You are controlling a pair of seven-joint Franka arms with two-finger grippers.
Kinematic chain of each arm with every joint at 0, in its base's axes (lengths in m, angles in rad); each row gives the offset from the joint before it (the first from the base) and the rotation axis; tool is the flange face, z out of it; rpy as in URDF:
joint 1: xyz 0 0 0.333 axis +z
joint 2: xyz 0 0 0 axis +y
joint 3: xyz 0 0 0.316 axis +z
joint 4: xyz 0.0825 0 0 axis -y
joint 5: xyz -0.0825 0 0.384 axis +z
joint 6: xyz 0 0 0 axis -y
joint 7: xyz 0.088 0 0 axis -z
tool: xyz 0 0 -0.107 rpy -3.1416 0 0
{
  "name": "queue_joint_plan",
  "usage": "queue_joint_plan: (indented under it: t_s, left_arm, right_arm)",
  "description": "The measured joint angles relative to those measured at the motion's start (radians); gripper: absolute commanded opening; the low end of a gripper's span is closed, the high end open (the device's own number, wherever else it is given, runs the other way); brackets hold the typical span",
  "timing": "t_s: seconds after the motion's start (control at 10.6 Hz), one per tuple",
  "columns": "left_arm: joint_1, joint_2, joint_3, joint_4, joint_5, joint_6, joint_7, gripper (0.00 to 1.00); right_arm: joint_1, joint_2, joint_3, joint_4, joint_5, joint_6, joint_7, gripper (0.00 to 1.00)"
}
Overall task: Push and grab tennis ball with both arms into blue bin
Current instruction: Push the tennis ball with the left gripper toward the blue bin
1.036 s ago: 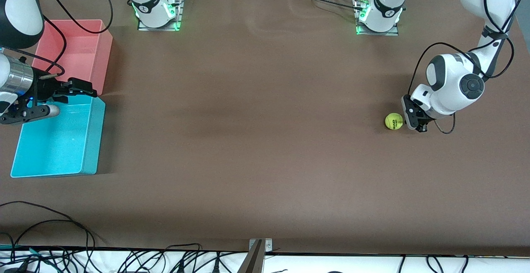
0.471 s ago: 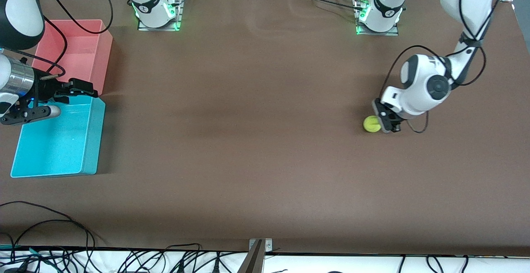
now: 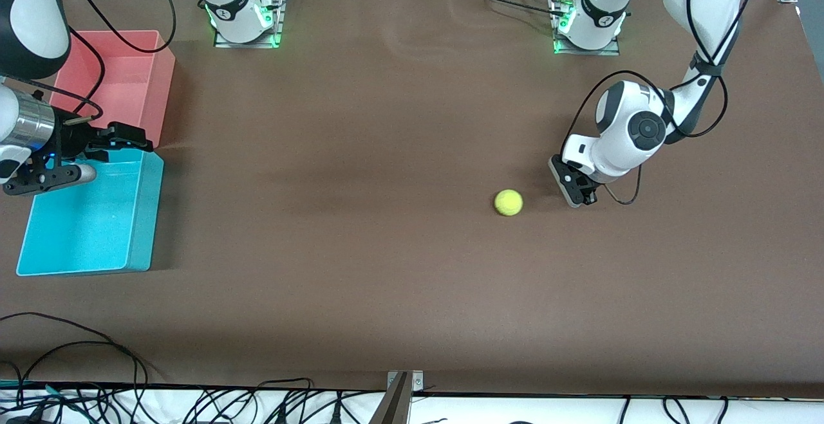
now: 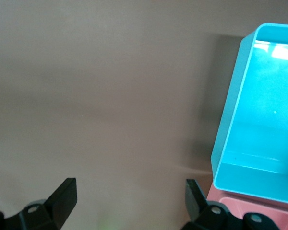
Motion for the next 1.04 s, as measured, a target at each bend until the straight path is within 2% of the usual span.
queue_joint_plan:
  t_s: [0.09, 0.19, 0.47, 0.57, 0.66, 1.04]
  left_arm:
    - [0.005, 0.0, 0.004, 0.002, 0.0, 0.0, 0.0, 0.01]
    - [0.01, -0.002, 0.006, 0.004, 0.0, 0.001, 0.0, 0.15]
    - [0.032, -0.054, 0.031, 0.011, 0.0, -0.004, 0.0, 0.45]
    - [0.034, -0.084, 0.038, 0.011, 0.0, -0.017, 0.0, 0.75]
    - [0.034, -0.116, 0.048, 0.012, 0.0, -0.031, 0.0, 1.0]
    - [0.034, -0.174, 0.107, 0.011, 0.0, -0.061, 0.001, 1.0]
  right_arm:
    - [0.0, 0.005, 0.0, 0.0, 0.006, 0.0, -0.031, 1.0]
    - [0.0, 0.012, 0.0, 0.0, 0.024, 0.001, -0.062, 1.0]
    - [0.0, 0.025, 0.001, 0.0, 0.034, 0.002, -0.167, 1.0]
    - [0.0, 0.026, 0.001, 0.0, 0.034, 0.003, -0.182, 1.0]
    - [0.0, 0.027, 0.001, 0.0, 0.034, 0.003, -0.19, 1.0]
    - [0.0, 0.027, 0.0, 0.0, 0.034, 0.003, -0.196, 1.0]
